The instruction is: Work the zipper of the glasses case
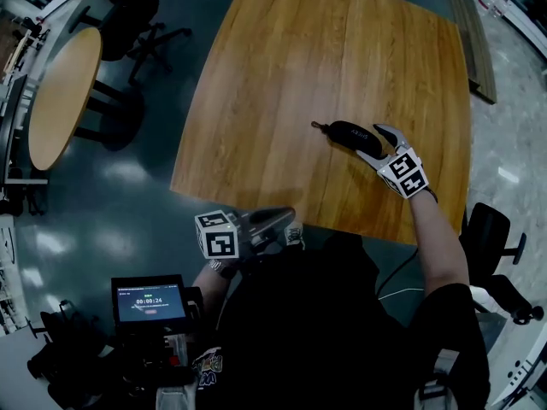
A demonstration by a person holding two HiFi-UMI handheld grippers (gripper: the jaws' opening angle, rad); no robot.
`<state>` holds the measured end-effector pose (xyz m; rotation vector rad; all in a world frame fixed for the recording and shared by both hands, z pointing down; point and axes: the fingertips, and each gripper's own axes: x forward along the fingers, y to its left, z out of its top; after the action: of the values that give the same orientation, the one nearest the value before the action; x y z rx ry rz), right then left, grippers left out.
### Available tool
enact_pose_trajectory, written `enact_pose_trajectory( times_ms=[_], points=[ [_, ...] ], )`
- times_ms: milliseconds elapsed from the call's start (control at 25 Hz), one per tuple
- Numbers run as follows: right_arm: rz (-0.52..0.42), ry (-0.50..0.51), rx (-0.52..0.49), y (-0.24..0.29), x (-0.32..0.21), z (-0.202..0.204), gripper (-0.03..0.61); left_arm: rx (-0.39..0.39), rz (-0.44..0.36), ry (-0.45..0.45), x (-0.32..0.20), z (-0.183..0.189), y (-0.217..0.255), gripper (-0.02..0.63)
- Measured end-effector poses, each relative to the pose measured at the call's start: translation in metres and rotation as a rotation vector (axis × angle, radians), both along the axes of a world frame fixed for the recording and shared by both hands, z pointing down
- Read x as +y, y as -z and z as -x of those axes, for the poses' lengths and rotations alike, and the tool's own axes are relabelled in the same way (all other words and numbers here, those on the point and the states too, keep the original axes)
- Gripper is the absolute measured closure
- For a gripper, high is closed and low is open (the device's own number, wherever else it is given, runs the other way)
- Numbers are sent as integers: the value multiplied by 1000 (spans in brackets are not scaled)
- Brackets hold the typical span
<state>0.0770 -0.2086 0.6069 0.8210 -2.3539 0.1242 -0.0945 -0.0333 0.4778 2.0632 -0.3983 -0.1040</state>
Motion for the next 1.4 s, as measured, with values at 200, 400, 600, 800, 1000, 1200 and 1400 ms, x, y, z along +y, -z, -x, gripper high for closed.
enact_pose_trajectory(
  times_ms=[200,400,600,800,1000,1200,1400],
  points=[
    [-84,-211,-378,104,51,8,572,-15,-97,-119,10,-12,-1,614],
    [-45,-410,-719,172,136,27,572,8,-179,-238,25,-44,17,593],
    [8,-424,-849,200,176,48,572,34,-295,-351,49,-76,47,524],
    [-24,-334,-789,215,203,48,572,-4,-346,-274,64,-98,60,611],
    [-14,-345,-767,213,251,16,572,-64,-306,-147,97,-129,51,611],
    [24,-344,-794,200,302,-8,572,-73,-247,-131,148,-151,35,611],
    [3,-301,-791,204,326,-19,572,-106,-277,-102,176,-162,34,611]
  ],
)
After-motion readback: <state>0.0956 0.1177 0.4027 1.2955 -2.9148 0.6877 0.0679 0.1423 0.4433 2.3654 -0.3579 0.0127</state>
